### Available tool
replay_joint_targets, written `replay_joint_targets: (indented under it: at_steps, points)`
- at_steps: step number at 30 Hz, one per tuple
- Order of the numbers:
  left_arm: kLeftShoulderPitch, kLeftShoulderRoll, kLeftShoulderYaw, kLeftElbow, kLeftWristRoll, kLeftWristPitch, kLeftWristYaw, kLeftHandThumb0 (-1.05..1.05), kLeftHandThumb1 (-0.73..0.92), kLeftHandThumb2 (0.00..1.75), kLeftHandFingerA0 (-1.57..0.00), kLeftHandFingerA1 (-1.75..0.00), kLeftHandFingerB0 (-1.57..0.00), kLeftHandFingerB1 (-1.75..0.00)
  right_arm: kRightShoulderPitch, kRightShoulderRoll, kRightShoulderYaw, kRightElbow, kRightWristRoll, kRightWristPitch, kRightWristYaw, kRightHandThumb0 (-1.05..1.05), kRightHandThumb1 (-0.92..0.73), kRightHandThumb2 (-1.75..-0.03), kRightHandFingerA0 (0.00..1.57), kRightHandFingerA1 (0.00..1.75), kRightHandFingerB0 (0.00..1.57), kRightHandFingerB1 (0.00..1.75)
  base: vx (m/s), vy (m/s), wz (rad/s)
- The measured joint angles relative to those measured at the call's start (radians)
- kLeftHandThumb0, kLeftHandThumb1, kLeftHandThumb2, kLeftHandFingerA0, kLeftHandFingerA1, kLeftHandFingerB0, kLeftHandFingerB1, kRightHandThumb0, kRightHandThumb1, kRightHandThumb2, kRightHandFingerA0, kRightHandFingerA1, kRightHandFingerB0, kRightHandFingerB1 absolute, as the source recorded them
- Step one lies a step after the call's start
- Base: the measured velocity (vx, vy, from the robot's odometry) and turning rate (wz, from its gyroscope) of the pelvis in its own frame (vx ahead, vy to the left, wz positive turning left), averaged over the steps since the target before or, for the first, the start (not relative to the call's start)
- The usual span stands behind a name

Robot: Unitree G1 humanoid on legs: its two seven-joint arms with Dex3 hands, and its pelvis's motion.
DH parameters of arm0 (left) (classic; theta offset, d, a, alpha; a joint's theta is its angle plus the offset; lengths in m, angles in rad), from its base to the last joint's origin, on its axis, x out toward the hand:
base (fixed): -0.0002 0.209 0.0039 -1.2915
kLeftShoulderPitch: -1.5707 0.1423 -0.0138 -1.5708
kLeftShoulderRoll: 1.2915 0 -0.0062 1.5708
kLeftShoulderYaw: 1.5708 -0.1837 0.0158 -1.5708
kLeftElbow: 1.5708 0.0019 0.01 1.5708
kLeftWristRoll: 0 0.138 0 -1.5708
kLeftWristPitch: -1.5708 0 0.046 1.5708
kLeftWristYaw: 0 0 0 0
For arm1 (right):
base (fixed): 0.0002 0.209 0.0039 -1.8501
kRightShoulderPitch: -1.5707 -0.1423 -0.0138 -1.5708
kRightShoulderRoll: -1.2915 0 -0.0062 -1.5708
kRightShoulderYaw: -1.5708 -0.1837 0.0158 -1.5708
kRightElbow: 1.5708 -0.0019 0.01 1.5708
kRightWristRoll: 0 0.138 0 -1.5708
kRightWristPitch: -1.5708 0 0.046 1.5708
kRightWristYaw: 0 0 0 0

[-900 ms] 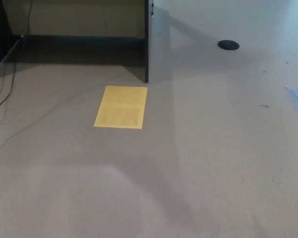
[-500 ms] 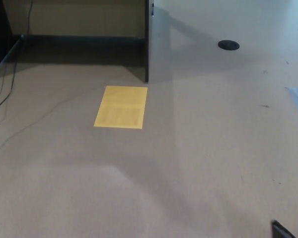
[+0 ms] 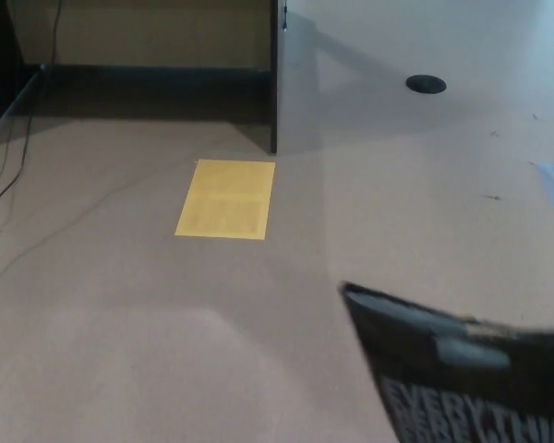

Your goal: A person is holding a plastic bag and the robot extends its left hand to grab the bag by hooking its thumb into the holes at the top and brings its hand down by its side. Then it extends its arm again to hand the plastic bag back to the person.

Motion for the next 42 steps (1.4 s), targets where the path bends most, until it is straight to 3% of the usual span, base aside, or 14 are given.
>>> replay_joint_targets:
  at_steps: [4,5,10,11,12,13,18,21,27,35,36,37,38,42]
  points:
    - [0.025,-0.001,0.047,-0.185,0.004,-0.002,0.004,-0.49,0.5,0.55,-0.14,-0.33,-0.19,-0.3,0.0,0.001,0.003,0.001,-0.002,-0.001,0.0,-0.27,-0.68,-0.6,0.79,0.65,0.56,0.42,0.0,0.0,0.0]
    - [0.03,-0.001,0.057,-0.226,0.005,-0.003,0.004,-0.31,0.34,0.89,-0.02,-0.51,0.0,-0.47,0.0,0.001,0.003,0.001,-0.002,-0.001,0.0,-0.26,-0.68,-0.6,0.79,0.65,0.57,0.43,0.0,0.0,0.0]
    - [0.04,-0.004,0.111,-0.443,0.005,-0.003,0.001,-0.3,0.36,0.9,-0.02,-0.51,0.0,-0.47,0.0,0.001,0.007,0.0,-0.007,-0.003,0.0,-0.27,-0.68,-0.6,0.77,0.65,0.56,0.43,0.0,0.0,0.0]
    - [0.04,-0.004,0.118,-0.476,0.005,-0.003,0.0,-0.48,0.51,0.56,-0.15,-0.33,-0.18,-0.28,0.0,0.001,0.007,0.0,-0.008,-0.003,0.0,-0.27,-0.68,-0.6,0.77,0.64,0.56,0.42,0.0,0.0,0.0]
    - [0.04,-0.004,0.127,-0.516,0.005,-0.003,-0.001,-0.47,0.5,0.56,-0.15,-0.32,-0.18,-0.28,0.0,0.001,0.007,0.0,-0.009,-0.003,0.0,-0.27,-0.68,-0.6,0.77,0.64,0.56,0.42,0.0,0.0,0.0]
    - [0.039,-0.005,0.136,-0.566,0.005,-0.003,-0.004,-0.3,0.38,0.91,-0.01,-0.5,0.0,-0.47,0.0,0.001,0.007,0.0,-0.01,-0.003,0.0,-0.26,-0.68,-0.59,0.78,0.68,0.56,0.43,0.0,0.0,0.0]
    - [0.009,-0.015,0.148,-0.778,0.008,0.009,-0.026,-0.31,0.38,0.92,-0.01,-0.5,0.0,-0.47,0.0,0.002,0.008,0.0,-0.011,-0.005,0.0,-0.27,-0.68,-0.6,0.74,0.57,0.56,0.43,0.0,0.0,0.0]
    - [-0.025,-0.03,0.147,-0.892,0.009,0.027,-0.046,-0.3,0.38,0.92,-0.02,-0.5,0.0,-0.47,0.0,0.002,0.008,0.0,-0.012,-0.006,0.0,-0.25,-0.68,-0.6,0.78,0.66,0.57,0.43,0.0,0.0,0.0]
    - [-0.175,-0.087,0.128,-1.135,0.026,0.107,-0.116,-0.3,0.37,0.91,-0.02,-0.51,0.0,-0.48,0.001,0.001,0.008,0.0,-0.013,-0.013,-0.001,-0.26,-0.68,-0.6,0.8,0.63,0.56,0.43,0.0,0.0,0.0]
    - [-0.365,-0.166,0.085,-1.238,0.056,0.233,-0.22,-0.31,0.35,0.9,-0.01,-0.5,0.0,-0.48,0.004,0.0,0.007,0.003,-0.013,-0.021,-0.003,-0.27,-0.68,-0.6,0.76,0.57,0.56,0.42,0.0,0.0,0.0]
    - [-0.379,-0.174,0.08,-1.241,0.059,0.248,-0.232,-0.53,0.5,0.58,-0.1,-0.29,-0.14,-0.25,0.004,0.0,0.006,0.005,-0.013,-0.024,-0.003,-0.29,-0.68,-0.6,0.76,0.55,0.55,0.42,0.0,0.0,0.0]
    - [-0.389,-0.18,0.074,-1.245,0.062,0.261,-0.244,-0.54,0.51,0.59,-0.07,-0.28,-0.11,-0.23,0.005,0.0,0.007,0.006,-0.013,-0.025,-0.003,-0.28,-0.68,-0.6,0.76,0.56,0.55,0.42,0.0,0.0,0.0]
    - [-0.399,-0.187,0.066,-1.251,0.064,0.279,-0.26,-0.56,0.36,0.74,-0.02,-0.28,-0.05,-0.28,0.006,0.0,0.007,0.008,-0.014,-0.026,-0.003,-0.27,-0.68,-0.6,0.76,0.55,0.56,0.42,0.0,0.0,0.0]
    - [-0.409,-0.196,0.042,-1.279,0.065,0.34,-0.326,-0.61,0.37,0.79,0.0,-0.21,0.0,-0.16,0.009,0.0,0.007,0.01,-0.014,-0.029,-0.004,-0.27,-0.68,-0.6,0.77,0.54,0.56,0.42,0.0,0.0,0.0]
